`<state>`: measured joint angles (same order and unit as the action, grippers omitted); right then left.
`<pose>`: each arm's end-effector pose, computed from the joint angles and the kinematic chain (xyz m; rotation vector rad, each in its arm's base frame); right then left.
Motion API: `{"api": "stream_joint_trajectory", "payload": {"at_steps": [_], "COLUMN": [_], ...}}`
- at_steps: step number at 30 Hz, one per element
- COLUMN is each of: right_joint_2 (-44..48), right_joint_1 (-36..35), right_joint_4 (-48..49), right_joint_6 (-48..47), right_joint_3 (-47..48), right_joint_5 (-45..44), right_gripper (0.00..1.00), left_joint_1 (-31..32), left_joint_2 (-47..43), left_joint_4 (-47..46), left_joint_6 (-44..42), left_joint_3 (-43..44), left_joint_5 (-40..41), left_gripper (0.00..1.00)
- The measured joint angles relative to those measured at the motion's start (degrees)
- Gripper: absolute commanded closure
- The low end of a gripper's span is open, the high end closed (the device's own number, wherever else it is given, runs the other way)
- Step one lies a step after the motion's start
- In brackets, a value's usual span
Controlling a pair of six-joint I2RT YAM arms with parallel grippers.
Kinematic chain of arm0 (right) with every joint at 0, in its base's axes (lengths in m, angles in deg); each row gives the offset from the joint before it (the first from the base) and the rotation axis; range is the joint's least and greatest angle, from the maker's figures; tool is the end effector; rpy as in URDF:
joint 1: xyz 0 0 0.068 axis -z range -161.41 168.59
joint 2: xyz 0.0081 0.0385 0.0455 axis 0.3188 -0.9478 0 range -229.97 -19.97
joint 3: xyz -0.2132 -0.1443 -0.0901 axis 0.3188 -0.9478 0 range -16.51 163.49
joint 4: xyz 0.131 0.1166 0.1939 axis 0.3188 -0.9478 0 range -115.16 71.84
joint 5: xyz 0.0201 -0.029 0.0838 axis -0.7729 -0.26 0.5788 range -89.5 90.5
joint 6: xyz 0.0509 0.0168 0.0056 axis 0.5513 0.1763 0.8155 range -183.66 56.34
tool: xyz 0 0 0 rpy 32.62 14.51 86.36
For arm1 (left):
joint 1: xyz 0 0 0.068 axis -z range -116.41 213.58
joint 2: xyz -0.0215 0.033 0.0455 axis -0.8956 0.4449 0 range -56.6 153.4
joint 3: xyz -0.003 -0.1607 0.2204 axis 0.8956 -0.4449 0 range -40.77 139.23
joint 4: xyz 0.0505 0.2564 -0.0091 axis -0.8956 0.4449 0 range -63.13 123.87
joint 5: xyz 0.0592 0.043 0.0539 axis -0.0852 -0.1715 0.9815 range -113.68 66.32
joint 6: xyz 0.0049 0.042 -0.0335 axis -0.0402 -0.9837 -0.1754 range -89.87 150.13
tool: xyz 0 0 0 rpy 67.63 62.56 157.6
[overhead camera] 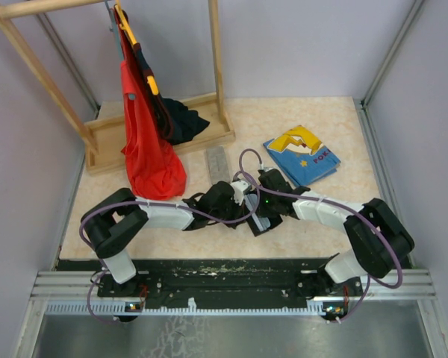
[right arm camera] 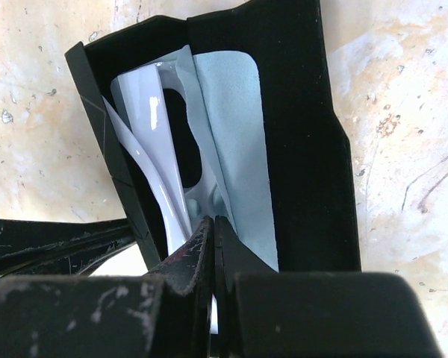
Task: Organize the sunglasses
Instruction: Adjust the sunglasses in the sunglasses case.
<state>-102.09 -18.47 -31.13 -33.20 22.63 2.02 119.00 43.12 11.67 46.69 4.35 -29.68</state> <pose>0.2112 0.1606 0.1610 -0.1616 2.6169 0.4750 0.1900 -0.2820 0.1392 0.8458 2.2211 -0.7606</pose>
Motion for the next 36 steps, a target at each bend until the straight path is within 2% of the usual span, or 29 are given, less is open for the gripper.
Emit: {"api": "stream_joint_trajectory", "payload": {"at_steps": [3, 8, 15, 22, 30, 36], "right_joint_2": [0.3, 4.3, 12.0, 14.6, 9.1, 2.5], "right_joint_1": [-0.2, -0.4, -0.1, 6.3, 13.4, 13.9], "right_joint_4": [-1.3, -4.3, -7.1, -10.5, -9.0, -6.1], "right_joint_6": [-0.1, -0.8, -2.3, -2.4, -4.0, -5.0], "right_joint_3": [0.4, 2.0, 3.7, 3.3, 0.3, 0.2], "right_joint_5": [-1.2, -4.2, -10.6, -15.6, -10.1, -3.6], "right_gripper": [1.0, 0.89, 0.83, 0.8, 0.8, 0.8], "left_joint_1": [0.0, 0.2, 0.0, -0.7, -2.3, -3.1], "left_joint_2": [0.0, -0.3, -0.9, -1.3, -0.4, 1.8], "left_joint_4": [0.0, 0.0, 0.7, 1.4, 2.6, 4.6], "left_joint_6": [0.0, -0.1, -0.4, 0.1, 0.6, 0.2], "left_joint_3": [0.0, -0.1, -0.4, -0.4, 1.2, 4.7], "left_joint_5": [0.6, 2.0, 4.0, 6.1, 7.4, 7.5], "left_gripper": [1.0, 1.0, 1.0, 1.0, 1.0, 1.0]}}
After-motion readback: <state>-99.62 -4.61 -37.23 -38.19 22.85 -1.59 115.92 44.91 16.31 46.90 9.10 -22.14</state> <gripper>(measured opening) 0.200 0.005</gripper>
